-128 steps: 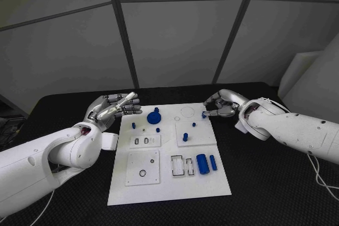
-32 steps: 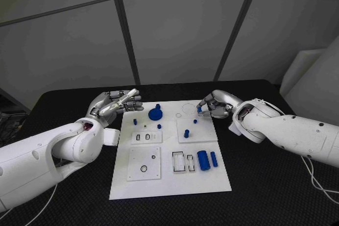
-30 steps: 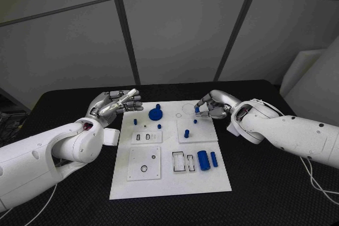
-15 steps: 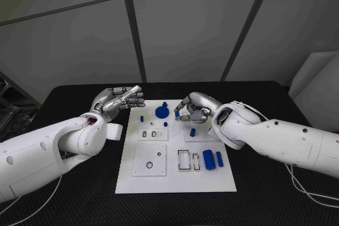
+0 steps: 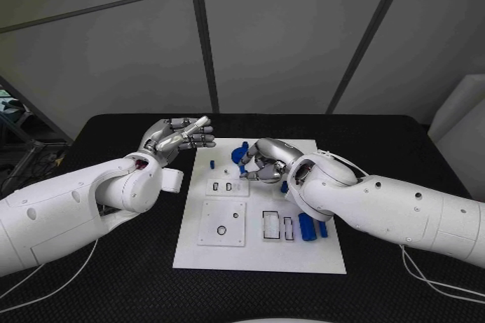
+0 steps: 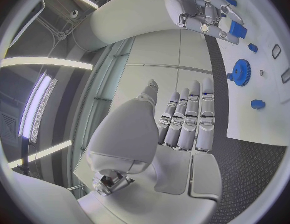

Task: Assemble the parts on the task board

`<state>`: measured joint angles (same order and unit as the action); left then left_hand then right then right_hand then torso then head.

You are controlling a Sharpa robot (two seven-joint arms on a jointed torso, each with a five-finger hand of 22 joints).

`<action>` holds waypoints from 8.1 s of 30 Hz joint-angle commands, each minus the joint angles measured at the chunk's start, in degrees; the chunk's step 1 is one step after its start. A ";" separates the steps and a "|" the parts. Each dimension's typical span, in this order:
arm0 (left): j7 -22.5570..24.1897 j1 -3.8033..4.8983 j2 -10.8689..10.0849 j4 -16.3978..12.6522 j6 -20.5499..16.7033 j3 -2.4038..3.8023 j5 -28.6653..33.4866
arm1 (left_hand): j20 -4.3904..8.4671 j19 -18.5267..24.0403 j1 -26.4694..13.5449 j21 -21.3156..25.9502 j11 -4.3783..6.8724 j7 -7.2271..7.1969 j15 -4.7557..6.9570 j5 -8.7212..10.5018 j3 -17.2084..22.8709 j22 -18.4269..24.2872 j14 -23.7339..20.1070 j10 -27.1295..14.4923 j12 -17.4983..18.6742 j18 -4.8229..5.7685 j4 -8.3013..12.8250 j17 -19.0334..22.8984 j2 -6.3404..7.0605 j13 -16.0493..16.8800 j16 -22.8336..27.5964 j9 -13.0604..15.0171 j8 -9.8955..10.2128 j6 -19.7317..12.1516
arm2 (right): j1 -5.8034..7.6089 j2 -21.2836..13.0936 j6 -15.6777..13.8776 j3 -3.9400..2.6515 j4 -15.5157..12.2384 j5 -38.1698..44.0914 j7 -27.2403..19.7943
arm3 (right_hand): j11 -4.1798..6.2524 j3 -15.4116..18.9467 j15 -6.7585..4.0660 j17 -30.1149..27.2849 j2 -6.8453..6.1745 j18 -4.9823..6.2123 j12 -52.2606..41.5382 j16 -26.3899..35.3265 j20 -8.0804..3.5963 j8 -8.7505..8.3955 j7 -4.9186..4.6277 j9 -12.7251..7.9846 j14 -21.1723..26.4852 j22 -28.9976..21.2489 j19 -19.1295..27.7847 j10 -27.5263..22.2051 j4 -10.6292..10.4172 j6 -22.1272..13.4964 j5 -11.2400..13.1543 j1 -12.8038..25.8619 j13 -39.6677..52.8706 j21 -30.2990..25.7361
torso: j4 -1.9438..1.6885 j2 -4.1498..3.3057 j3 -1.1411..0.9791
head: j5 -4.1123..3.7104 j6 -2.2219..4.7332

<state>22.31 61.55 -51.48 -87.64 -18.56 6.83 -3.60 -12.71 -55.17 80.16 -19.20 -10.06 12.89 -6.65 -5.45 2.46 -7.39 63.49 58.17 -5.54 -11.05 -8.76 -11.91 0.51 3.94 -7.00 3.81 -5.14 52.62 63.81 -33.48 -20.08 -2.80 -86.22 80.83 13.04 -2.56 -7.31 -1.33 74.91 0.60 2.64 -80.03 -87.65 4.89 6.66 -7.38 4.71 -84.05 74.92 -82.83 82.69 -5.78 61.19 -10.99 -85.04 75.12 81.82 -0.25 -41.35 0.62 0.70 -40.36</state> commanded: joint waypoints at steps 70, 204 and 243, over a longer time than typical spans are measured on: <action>-0.29 0.22 0.33 -0.11 1.02 0.04 -0.46 | -0.21 -0.17 0.09 0.39 0.03 0.13 -0.36 0.05 0.09 0.11 0.03 -0.35 0.34 0.62 0.52 -0.16 -0.60 -0.05 0.33 -0.05 0.24 -0.24 | -1.76 4.55 5.53 1.33 2.94 4.50 6.21 | -1.12 -0.94 0.61 10.22 -3.49 0.63 1.63 0.04 0.41 -2.07 -1.40 -0.79 -4.89 -0.59 0.39 -1.27 0.25 -3.50 0.01 2.94 4.13 -0.52 | 0.05 0.04 -0.13 | 0.59 -1.29; -52.37 11.49 18.35 14.39 36.44 -7.81 -59.04 | 10.10 -27.48 -11.34 -60.04 10.24 -9.05 10.27 0.58 -15.79 -64.81 26.09 13.77 -64.22 7.45 -7.63 -76.67 -5.07 54.62 -82.00 17.63 -31.34 -0.10 | 3.20 -12.55 -13.86 -2.97 1.02 -39.00 -22.71 | -1.88 -6.01 1.08 -40.48 -8.11 7.81 61.94 54.35 0.59 1.09 -2.09 -0.48 7.52 -51.99 17.01 -16.97 -0.60 -5.04 -13.22 2.79 -53.18 -46.35 | 1.63 3.25 -1.14 | 2.78 -4.56; -52.30 11.47 17.82 13.89 34.97 -7.81 -51.90 | 10.79 -26.90 4.34 -60.19 11.07 -9.78 11.02 -3.20 0.01 -65.96 26.16 12.50 -61.76 7.42 -0.90 -76.99 -7.26 53.37 -82.21 20.44 -31.80 -3.38 | 3.18 -11.79 -12.85 -2.96 2.98 -38.61 -22.02 | -1.92 -6.13 1.11 -40.50 -8.03 7.81 61.83 54.56 0.61 1.11 -2.15 -0.50 7.51 -52.11 16.97 -17.13 -0.53 -5.25 -13.69 2.84 -53.34 -46.55 | 1.62 3.18 -1.13 | 2.60 -4.69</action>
<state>-29.61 73.05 -33.57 -73.55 16.72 -0.93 -57.67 -2.25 -82.20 83.51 -79.44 0.89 3.17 4.00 -8.36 0.33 -73.30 83.95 70.93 -67.39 -7.41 -11.47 -74.93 -6.57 57.35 -88.99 24.13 -37.06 49.43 66.89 -45.36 -33.42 -5.72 -83.25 41.86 -8.90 -4.50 -13.37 -0.51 34.48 -7.60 9.80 -17.90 -33.27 5.43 7.47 -9.41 4.17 -76.26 22.86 -65.75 65.80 -6.67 56.25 -24.30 -82.71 21.83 35.45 1.40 -38.14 -0.53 3.28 -45.08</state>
